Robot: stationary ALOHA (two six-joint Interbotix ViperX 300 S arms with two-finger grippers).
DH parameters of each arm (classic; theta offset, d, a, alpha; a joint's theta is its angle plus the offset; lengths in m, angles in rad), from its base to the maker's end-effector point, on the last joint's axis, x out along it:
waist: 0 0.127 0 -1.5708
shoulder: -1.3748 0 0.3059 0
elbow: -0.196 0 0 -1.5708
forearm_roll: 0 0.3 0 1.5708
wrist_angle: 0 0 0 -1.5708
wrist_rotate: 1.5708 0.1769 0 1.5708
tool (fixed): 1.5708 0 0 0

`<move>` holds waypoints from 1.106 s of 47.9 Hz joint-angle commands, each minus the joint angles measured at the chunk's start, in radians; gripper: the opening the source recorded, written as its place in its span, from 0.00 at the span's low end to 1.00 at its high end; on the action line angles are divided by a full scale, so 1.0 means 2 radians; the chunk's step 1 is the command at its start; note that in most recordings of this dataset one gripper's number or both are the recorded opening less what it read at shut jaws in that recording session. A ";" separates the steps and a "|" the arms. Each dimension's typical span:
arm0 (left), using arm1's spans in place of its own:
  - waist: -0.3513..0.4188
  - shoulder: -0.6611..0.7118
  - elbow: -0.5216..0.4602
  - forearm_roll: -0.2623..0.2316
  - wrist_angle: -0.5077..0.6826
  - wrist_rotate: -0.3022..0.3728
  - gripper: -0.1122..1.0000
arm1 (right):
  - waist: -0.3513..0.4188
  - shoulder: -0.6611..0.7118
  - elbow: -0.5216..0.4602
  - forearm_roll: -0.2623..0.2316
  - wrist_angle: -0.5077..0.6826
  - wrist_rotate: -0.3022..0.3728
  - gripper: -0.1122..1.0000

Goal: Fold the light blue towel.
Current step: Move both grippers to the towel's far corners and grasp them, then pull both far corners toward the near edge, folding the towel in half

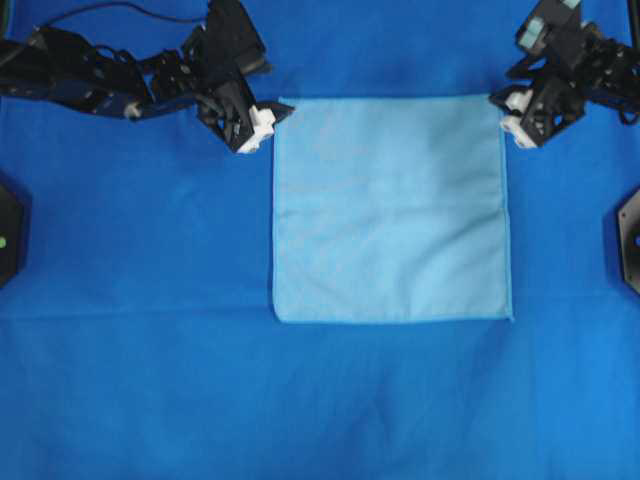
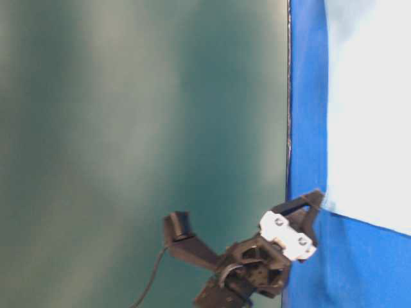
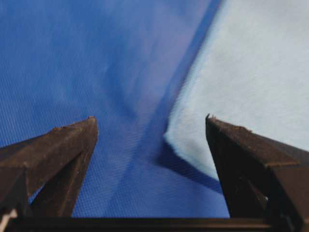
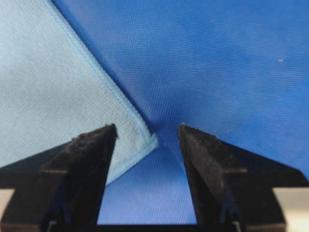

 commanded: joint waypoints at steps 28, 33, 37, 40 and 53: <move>-0.003 0.013 -0.026 0.000 0.060 0.036 0.19 | 0.002 0.047 -0.020 -0.008 0.005 0.001 0.13; -0.003 0.012 -0.028 0.000 0.064 0.036 0.11 | 0.002 0.046 -0.020 -0.007 0.010 0.002 0.12; -0.003 0.009 -0.028 0.000 0.067 0.037 0.11 | 0.002 0.044 -0.020 -0.007 0.013 0.005 0.12; -0.003 0.002 -0.030 0.000 0.074 0.039 0.11 | 0.002 0.038 -0.019 -0.007 0.015 0.005 0.12; -0.003 -0.048 -0.037 0.000 0.098 0.064 0.11 | 0.002 -0.027 -0.020 -0.007 0.043 0.005 0.12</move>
